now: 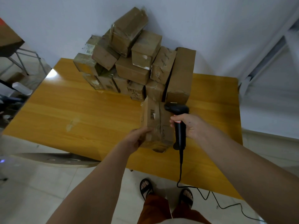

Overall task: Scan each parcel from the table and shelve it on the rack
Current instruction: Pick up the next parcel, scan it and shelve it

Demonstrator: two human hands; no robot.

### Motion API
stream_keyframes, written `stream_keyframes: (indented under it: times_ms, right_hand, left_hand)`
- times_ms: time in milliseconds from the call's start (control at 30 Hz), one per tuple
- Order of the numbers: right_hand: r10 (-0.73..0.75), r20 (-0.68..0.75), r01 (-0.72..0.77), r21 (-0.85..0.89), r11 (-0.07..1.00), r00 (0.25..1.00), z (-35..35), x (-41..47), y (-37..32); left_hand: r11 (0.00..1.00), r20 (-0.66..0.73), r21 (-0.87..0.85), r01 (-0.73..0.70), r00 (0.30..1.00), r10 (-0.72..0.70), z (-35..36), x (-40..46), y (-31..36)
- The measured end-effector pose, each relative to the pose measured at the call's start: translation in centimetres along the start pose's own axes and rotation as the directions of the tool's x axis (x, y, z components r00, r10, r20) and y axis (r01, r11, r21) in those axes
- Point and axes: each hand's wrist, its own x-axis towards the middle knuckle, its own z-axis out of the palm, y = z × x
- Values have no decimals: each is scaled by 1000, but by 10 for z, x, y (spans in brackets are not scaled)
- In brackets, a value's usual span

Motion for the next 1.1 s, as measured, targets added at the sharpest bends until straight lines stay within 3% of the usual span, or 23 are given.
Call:
stream_keyframes:
  times_ms: [167, 300, 400, 467, 533, 600, 667, 700, 833, 933, 1033, 1100]
  right_hand:
    - [-36, -55, 36, -9, 999, 998, -1, 1, 1]
    - [-25, -58, 25, 0, 1000, 998, -4, -1, 3]
    - [0, -41, -1, -10, 1000, 999, -6, -3, 7]
    - [13, -36, -13, -5, 1000, 999, -6, -3, 11]
    - [23, -35, -23, -3, 1000, 999, -5, -3, 13]
    - [32, -33, -32, -8, 999, 999, -4, -4, 14]
    - [30, -33, -31, -17, 999, 999, -5, -4, 15]
    - [27, -32, -27, -18, 999, 999, -7, -5, 15]
    - [6, -34, -7, -15, 1000, 999, -16, -7, 16]
    - [-12, -42, 11, -30, 999, 999, -23, -9, 15]
    - [-31, -39, 28, -67, 997, 999, -24, -14, 11]
    - [-69, -14, 67, -102, 993, 998, -24, -20, 6]
  left_hand:
    - [993, 78, -104, 62, 996, -54, -11, -4, -12]
    - [990, 45, 112, 86, 995, -92, -20, -2, -26]
    - [958, -66, 262, 113, 993, -99, -21, 4, -34]
    - [924, -253, 371, 94, 968, 3, -12, 8, -35]
    - [832, -386, 552, 47, 899, 205, 3, 9, -34]
    - [651, -373, 756, 72, 865, 337, 24, 8, -34]
    - [520, -355, 840, 152, 880, 316, 44, 9, -37]
    - [513, -375, 835, 198, 887, 268, 51, 10, -39]
    - [609, -467, 730, 309, 877, 114, 55, 17, -35]
    - [758, -462, 613, 223, 880, 114, 40, 20, -28]
    - [972, -291, 231, 26, 956, 43, 25, 16, -20]
    - [993, -134, 117, -4, 991, 20, 21, 7, -13]
